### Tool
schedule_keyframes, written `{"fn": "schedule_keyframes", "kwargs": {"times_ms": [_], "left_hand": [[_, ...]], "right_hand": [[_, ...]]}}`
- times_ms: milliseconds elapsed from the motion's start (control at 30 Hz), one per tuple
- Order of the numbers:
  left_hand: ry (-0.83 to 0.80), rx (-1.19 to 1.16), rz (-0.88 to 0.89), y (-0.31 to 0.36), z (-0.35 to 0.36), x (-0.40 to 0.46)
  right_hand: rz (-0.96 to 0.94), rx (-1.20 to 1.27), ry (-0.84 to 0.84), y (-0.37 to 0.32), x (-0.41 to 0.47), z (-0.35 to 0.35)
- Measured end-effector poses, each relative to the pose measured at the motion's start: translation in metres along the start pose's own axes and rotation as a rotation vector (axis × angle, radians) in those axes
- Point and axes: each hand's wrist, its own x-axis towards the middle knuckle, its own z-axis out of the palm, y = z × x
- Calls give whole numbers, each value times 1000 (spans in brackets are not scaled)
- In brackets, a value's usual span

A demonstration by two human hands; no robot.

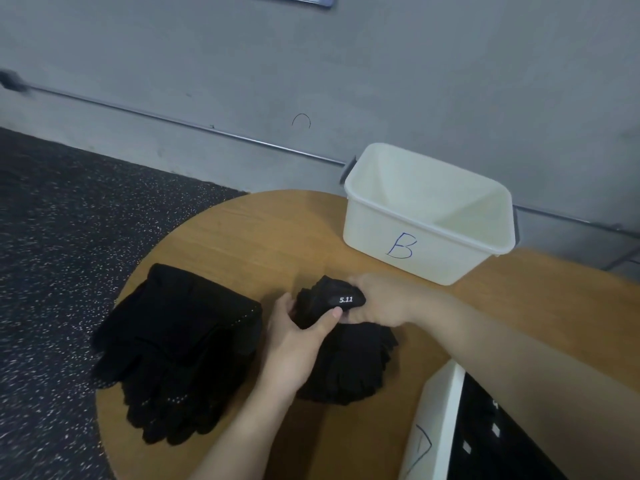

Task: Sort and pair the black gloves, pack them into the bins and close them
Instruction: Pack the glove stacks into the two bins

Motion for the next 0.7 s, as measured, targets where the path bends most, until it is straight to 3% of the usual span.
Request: {"fn": "schedule_keyframes", "kwargs": {"times_ms": [333,700], "left_hand": [[-65,-103,-76,5,17,11],[-225,16,-34,-1,14,14]], "right_hand": [[61,-134,-106,2,-7,-4],[100,-223,-136,5,-15,-5]]}}
